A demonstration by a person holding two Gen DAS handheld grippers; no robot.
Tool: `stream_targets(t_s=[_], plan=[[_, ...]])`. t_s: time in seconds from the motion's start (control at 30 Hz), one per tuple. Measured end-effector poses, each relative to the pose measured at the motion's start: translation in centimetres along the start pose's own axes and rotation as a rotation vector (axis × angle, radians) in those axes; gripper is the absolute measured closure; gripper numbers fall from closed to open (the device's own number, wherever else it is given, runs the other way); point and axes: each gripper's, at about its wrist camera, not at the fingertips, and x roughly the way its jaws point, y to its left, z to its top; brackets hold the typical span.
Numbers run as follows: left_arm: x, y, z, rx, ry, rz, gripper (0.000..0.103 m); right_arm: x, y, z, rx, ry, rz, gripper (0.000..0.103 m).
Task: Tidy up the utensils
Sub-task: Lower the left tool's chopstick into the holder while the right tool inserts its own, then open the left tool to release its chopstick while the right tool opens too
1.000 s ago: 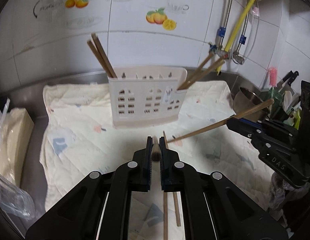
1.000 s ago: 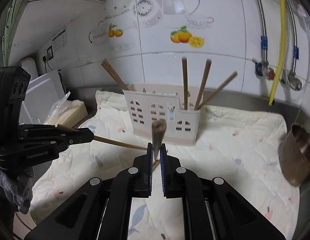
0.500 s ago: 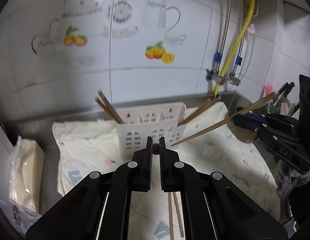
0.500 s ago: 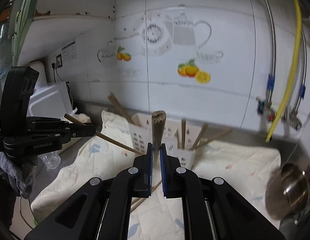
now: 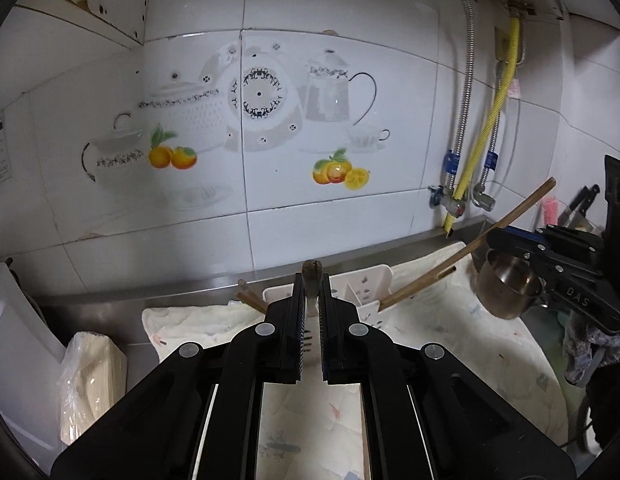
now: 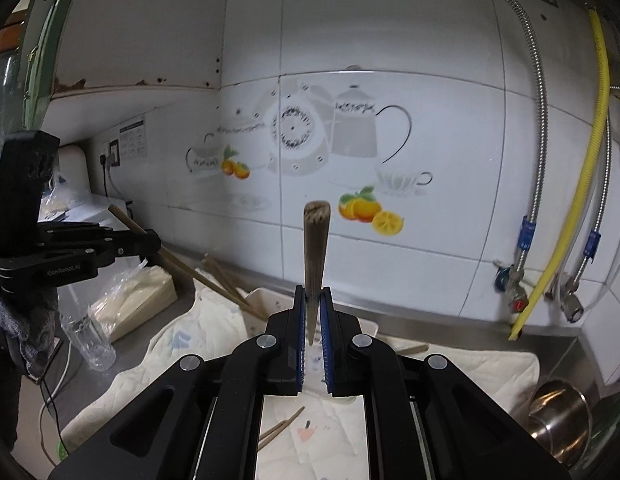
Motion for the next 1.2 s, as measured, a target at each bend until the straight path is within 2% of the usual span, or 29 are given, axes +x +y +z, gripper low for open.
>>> stream_targets(t_s=[0.2,0.37,0.6,0.9,1.0,1.13,1.2], plan=[[1.3,0.2,1.0,0.006,-0.003,0.011,0.098,2.0,-1.1,0.3,-0.006,0.032,-0.038,0.096],[3.9,0.9,0.9,0.003,0.058,0.026,0.098,3.5,-2.1,0.2,0.022,0.041,-0.037,0.096],[7.0,1.8,-0.5,-0.031,0.133,0.005,0.098,5.9,-2.3,-0.1,0.019,0.072,-0.043,0.096],[8.5,2.3,-1.4,-0.058,0.166,0.004,0.097,8.8,-2.8,-1.3,0.047,0.141,-0.031,0.096],[8.5,2.3,-1.4,-0.061,0.163,-0.002,0.096,9.3,-3.0,-1.5,0.056,0.151,-0.030,0.096],[8.3,2.3,-1.4,-0.062,0.156,-0.002,0.089,9.4,-3.2,-1.6,0.068,0.147,-0.030,0.095],[8.0,2.3,-1.3,-0.066,0.146,-0.004,0.082,9.1,-3.2,-1.5,0.071,0.138,-0.027,0.094]])
